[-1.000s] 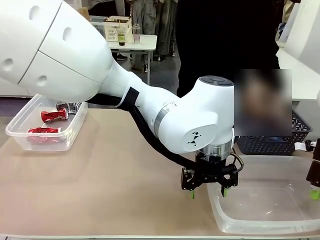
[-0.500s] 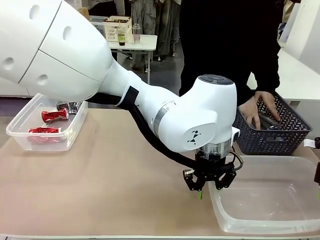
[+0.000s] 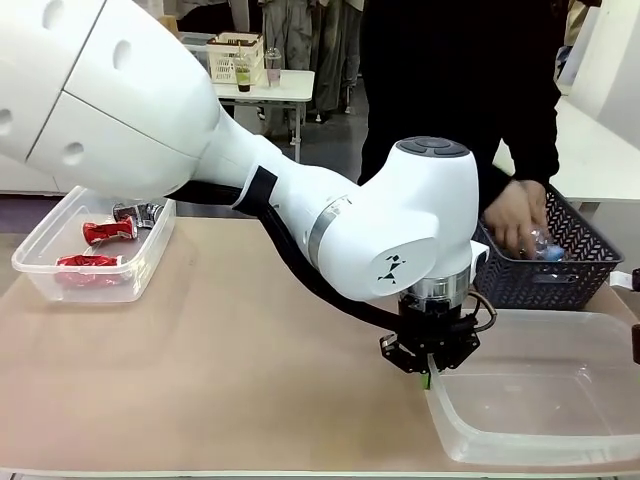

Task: Sort the waste into each basket.
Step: Pick up the Organizing box on the right side of the table and lift it.

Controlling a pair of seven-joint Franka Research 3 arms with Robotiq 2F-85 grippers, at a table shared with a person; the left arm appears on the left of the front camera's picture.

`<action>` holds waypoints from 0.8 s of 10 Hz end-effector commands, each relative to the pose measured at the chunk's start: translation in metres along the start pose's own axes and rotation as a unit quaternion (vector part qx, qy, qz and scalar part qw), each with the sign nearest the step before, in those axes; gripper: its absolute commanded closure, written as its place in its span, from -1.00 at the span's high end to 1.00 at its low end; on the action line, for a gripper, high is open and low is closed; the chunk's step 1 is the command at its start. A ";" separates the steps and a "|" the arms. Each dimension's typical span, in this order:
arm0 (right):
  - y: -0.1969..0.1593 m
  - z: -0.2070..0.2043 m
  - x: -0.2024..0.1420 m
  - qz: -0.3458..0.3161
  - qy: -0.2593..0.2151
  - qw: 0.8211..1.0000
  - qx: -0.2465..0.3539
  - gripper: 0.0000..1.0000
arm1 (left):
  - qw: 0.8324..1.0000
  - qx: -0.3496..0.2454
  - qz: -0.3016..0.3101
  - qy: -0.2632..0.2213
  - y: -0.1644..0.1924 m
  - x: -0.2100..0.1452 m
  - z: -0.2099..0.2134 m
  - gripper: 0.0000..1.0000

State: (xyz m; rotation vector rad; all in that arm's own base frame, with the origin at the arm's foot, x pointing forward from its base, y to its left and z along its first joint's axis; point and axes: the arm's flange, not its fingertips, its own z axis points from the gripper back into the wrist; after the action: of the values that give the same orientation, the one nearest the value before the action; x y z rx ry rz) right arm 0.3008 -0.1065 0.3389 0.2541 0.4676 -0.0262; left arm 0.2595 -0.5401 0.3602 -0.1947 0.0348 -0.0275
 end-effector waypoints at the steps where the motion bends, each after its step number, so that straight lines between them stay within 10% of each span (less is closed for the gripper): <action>1: 0.012 -0.122 -0.092 -0.023 -0.035 0.999 -0.024 -1.00 | 1.000 0.014 0.004 0.003 0.016 -0.001 0.000 -1.00; 5: 0.029 -0.049 -0.128 -0.032 -0.030 0.996 -0.079 -1.00 | 1.000 0.000 -0.008 -0.012 0.051 -0.009 0.053 -1.00; 8: 0.087 0.025 -0.139 -0.019 -0.013 0.992 -0.124 -1.00 | 0.997 -0.007 0.015 -0.072 0.143 -0.021 0.151 -1.00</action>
State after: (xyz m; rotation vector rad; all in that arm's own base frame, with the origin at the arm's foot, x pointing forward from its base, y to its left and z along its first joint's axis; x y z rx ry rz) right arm 0.2336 -0.0322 0.4607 0.1498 0.4096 -0.0230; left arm 0.2342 -0.4641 0.4599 -0.2941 -0.0292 -0.0297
